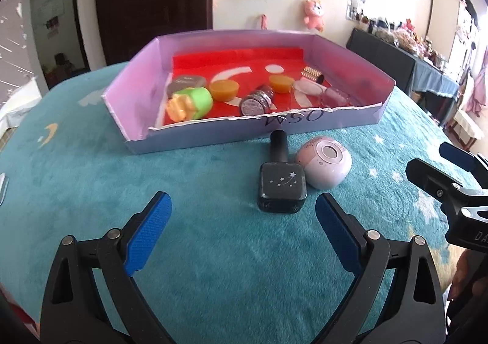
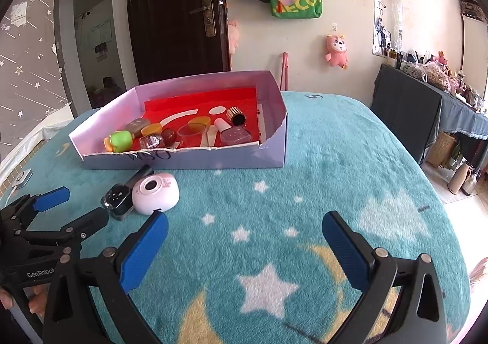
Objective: Organize rigid objects
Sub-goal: 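Close the left gripper on the black nail polish bottle while the right gripper grasps the pink compact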
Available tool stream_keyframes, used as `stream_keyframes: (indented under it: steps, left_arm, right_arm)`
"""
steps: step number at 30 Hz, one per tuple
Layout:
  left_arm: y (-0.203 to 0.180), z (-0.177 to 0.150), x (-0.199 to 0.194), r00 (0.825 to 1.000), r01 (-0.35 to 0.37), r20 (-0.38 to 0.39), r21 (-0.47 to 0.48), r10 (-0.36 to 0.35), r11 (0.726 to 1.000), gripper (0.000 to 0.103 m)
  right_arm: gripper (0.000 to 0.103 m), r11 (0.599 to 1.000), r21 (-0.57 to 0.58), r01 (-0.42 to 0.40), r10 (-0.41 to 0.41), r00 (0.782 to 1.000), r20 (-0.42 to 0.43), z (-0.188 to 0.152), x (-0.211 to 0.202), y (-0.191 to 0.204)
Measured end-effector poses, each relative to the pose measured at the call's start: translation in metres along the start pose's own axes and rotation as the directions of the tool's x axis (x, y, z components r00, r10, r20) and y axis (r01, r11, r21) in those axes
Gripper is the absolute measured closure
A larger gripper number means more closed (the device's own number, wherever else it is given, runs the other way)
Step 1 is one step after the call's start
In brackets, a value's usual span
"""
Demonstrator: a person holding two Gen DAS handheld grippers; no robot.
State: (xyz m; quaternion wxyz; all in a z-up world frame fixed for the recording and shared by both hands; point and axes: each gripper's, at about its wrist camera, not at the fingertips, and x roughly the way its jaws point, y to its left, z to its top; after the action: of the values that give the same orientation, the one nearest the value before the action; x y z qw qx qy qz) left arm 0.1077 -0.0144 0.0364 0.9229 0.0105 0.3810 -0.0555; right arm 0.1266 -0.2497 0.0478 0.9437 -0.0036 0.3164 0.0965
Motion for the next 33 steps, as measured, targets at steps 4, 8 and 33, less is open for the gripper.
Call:
stream_keyframes:
  steps: [4, 8, 33]
  left_arm:
    - [-0.003, 0.008, 0.01, 1.0, -0.013, -0.028, 0.036, 0.014, 0.999, 0.007]
    - [-0.002, 0.013, 0.017, 0.999, -0.02, -0.047, 0.069, 0.023, 0.997, 0.006]
    - [0.022, 0.027, 0.03, 0.985, 0.146, -0.117, 0.2, -0.125, 0.969, 0.03]
  right_arm:
    - [0.0, 1.0, -0.007, -0.001, 0.001, 1.0, -0.019, 0.009, 0.007, -0.002]
    - [0.0, 0.999, -0.007, -0.039, 0.039, 0.998, -0.046, 0.016, 0.014, -0.002]
    - [0.008, 0.912, -0.176, -0.371, 0.303, 0.897, -0.321, 0.033, 0.081, 0.055]
